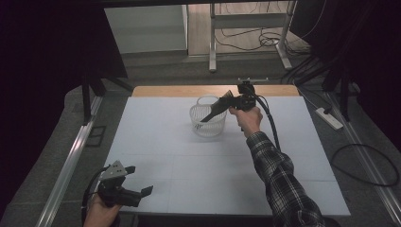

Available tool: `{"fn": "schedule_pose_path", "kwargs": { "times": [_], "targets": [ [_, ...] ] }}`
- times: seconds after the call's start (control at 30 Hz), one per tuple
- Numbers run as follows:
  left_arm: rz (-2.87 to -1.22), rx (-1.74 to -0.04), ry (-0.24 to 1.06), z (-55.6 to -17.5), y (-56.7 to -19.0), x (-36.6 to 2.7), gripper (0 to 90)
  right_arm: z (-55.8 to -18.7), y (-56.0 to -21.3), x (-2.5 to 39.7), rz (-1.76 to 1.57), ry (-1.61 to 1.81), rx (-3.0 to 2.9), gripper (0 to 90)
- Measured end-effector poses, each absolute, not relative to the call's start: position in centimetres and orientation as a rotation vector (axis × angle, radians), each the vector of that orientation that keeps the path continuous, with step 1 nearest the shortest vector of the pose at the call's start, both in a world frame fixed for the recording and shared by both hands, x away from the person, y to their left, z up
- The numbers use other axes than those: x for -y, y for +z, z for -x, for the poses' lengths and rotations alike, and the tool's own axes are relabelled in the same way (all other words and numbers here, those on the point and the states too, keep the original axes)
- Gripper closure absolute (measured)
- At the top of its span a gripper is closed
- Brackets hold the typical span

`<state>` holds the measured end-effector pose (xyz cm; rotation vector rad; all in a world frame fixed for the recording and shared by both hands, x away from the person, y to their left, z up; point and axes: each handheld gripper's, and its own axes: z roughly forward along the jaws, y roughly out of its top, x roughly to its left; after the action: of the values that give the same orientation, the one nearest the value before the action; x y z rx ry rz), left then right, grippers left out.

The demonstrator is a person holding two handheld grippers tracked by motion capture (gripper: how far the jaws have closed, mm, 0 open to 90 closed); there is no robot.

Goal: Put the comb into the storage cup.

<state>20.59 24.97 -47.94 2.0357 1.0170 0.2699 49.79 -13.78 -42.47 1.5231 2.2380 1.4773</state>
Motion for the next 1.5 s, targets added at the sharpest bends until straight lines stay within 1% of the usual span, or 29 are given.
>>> {"fn": "schedule_pose_path", "kwargs": {
  "times": [0.3, 0.43, 0.53, 0.67, 0.77, 1.03, 1.2, 1.5],
  "targets": [
    [-2.039, -1.022, 0.27, -20.6, -47.9, -25.0, 0.0, -50.0, -43.2, 14.4, -1.534, 1.418, -2.218, 76.9],
    [-2.042, -1.022, 0.271, -20.6, -47.9, -24.9, 0.0, -50.0, -43.5, 14.4, -1.516, 1.349, -2.22, 71.4],
    [-2.042, -1.022, 0.268, -20.6, -47.9, -24.9, 0.0, -50.0, -43.7, 14.6, -1.509, 1.338, -2.216, 70.1],
    [-2.042, -1.022, 0.27, -20.6, -47.9, -24.9, 0.0, -50.0, -44.0, 14.6, -1.482, 1.277, -2.232, 65.0],
    [-2.043, -1.022, 0.27, -20.6, -47.9, -24.9, 0.0, -49.9, -44.0, 14.6, -1.474, 1.268, -2.234, 64.0],
    [-2.045, -1.021, 0.27, -20.6, -47.9, -24.9, 0.1, -49.9, -44.3, 14.5, -1.432, 1.195, -2.253, 54.8],
    [-2.045, -1.021, 0.269, -20.6, -47.9, -24.9, 0.1, -49.8, -44.2, 14.3, -1.408, 1.168, -2.254, 51.3],
    [-2.048, -1.021, 0.27, -20.6, -48.0, -24.8, 0.2, -49.8, -44.2, 14.5, -1.397, 1.148, -2.266, 40.5]
  ]
}}
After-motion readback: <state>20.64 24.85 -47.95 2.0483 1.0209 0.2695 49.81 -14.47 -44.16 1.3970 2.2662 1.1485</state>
